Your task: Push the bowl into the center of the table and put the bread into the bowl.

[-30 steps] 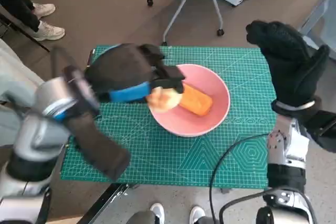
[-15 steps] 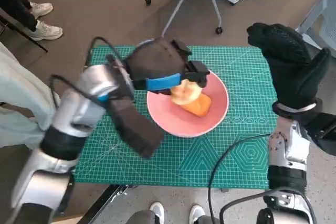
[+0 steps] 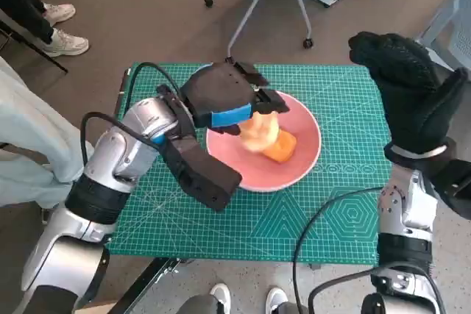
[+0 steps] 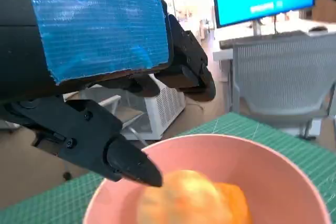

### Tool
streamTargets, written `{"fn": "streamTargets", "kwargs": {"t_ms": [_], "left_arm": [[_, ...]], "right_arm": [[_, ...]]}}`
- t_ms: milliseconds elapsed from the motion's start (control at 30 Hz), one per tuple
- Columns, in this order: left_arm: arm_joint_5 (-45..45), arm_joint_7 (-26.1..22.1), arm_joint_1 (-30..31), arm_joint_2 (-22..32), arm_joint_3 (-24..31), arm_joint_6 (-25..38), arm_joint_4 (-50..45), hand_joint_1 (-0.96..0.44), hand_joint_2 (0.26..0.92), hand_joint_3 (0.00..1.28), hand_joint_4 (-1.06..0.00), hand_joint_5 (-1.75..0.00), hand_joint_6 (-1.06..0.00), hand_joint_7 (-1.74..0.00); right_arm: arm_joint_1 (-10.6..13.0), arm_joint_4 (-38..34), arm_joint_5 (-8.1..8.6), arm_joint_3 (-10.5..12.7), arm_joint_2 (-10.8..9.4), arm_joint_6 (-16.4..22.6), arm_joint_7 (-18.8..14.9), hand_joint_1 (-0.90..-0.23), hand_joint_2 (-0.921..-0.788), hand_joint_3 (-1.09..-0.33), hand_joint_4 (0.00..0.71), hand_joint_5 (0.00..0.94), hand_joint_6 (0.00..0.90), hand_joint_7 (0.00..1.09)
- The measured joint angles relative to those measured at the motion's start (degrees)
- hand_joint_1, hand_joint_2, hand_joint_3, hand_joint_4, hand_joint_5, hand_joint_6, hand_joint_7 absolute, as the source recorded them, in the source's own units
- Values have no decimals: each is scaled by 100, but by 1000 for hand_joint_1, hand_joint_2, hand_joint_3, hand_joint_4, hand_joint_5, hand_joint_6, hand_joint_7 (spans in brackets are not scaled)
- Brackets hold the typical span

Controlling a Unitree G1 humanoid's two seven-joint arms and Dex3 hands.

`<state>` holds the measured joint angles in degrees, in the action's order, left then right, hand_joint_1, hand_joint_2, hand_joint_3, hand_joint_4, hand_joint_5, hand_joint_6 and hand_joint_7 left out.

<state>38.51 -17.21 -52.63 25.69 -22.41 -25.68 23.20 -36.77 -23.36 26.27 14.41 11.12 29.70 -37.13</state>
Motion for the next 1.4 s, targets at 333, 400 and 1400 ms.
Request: {"fn": "streamTargets", "kwargs": {"t_ms": [333,400,1400], "left_arm": [[-1942,-582,160,-309,701,-19,320,-683,921,339,-124,1,-289,0],[-2436,-739,197,-399,915,60,321,-702,921,435,-66,-1,-199,-14],[-5466,-705,1102,-1495,2817,510,-438,-784,921,547,1,1,-92,-42]], "right_arm": [[-3,18,-6,-7,0,-43,97,-707,-921,-732,193,1,142,208],[-12,18,-10,-9,0,-43,116,-706,-921,-732,193,1,144,206],[-634,-78,-651,-186,0,132,671,-684,-921,-742,197,1,178,184]]}}
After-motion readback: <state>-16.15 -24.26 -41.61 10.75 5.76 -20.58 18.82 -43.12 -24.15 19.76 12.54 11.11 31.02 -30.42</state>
